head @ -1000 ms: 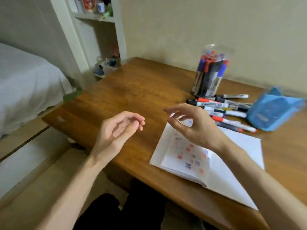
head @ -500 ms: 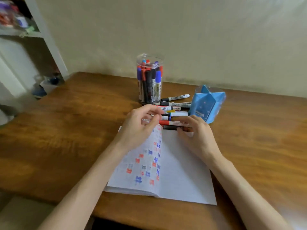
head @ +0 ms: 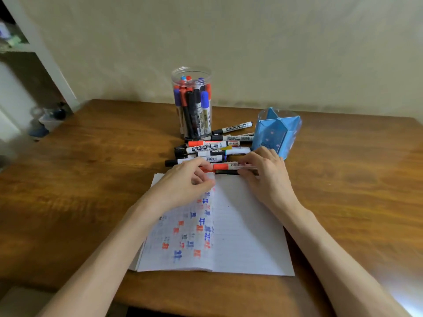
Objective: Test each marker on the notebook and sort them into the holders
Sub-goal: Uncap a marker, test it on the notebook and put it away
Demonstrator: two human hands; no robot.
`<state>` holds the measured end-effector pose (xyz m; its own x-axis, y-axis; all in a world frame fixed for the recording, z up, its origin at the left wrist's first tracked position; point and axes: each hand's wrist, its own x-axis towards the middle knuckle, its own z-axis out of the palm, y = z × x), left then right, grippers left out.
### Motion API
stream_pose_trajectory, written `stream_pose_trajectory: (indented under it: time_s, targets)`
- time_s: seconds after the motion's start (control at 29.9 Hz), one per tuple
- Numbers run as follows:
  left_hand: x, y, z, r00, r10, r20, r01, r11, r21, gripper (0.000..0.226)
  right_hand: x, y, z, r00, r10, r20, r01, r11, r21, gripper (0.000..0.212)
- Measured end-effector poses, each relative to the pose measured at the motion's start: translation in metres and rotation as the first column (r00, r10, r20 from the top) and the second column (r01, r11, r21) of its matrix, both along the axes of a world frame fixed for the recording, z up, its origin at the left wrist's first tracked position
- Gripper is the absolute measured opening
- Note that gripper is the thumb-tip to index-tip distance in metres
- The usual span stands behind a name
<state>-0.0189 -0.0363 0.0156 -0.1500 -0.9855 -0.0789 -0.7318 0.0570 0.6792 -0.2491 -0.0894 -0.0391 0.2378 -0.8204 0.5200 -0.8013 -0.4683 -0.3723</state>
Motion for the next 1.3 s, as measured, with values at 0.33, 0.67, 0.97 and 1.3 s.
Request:
stream_pose_trajectory:
  time_s: [0.33,0.67,0.97,1.3]
  targets:
    - [-0.015,-0.007,-0.023,0.996,0.074,-0.044,-0.085,0.934,-0.346,0.016,0.0,0.018,0.024,0.995,0.087,0.055,-0.089,0.996,0.027,0.021]
    - [-0.015,0.0,-0.024,0.983,-0.082,-0.162,0.008,0.911,-0.413,0.043,0.023,0.036,0.039,0.498,-0.144,0.855,-0.502,0.757,0.419,0.022]
    - [-0.009,-0.004,-0.024,0.976,-0.098,-0.197,0.026,0.94,-0.341,0.023,0.033,0.037,0.036,0.546,0.025,0.837,-0.483,0.826,0.291,0.026]
    - [-0.004,-0.003,-0.016,0.942,-0.172,-0.288,0.103,0.965,-0.241,0.021,0.032,0.04,0.036,0.601,0.096,0.793,-0.451,0.861,0.237,0.021]
